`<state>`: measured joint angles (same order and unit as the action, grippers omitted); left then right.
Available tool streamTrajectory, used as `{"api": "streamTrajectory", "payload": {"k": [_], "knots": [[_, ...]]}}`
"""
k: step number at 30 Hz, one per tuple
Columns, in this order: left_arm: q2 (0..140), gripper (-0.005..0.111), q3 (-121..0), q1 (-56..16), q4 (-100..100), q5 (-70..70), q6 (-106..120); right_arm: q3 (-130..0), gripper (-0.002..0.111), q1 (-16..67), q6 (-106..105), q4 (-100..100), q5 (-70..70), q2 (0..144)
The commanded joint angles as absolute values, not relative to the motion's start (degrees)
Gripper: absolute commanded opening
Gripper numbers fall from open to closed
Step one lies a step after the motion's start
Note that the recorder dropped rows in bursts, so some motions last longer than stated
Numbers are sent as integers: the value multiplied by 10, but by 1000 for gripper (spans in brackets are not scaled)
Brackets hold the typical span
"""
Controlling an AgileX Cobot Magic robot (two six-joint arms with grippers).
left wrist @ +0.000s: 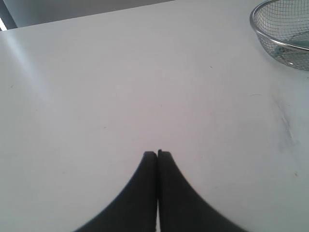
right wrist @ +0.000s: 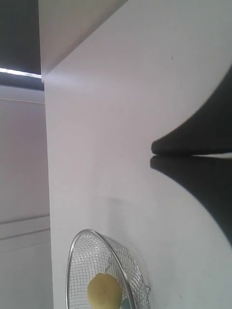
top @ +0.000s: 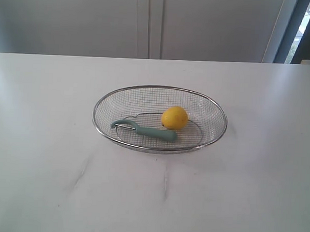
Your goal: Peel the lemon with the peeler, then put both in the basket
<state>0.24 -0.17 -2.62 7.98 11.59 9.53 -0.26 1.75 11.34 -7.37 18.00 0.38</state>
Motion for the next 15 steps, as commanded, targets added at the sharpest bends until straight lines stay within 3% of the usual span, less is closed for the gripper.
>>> {"api": "streamTrajectory", "payload": {"k": [1,10,15], "knots": [[0,0,0,-28,84,115,92,0,0,17,114,-71,180,0],[0,0,0,-28,84,115,92,0,0,1,114,-71,179,0],[0,0,0,-28,84,115,92,0,0,-58,114,-72,179,0]]}}
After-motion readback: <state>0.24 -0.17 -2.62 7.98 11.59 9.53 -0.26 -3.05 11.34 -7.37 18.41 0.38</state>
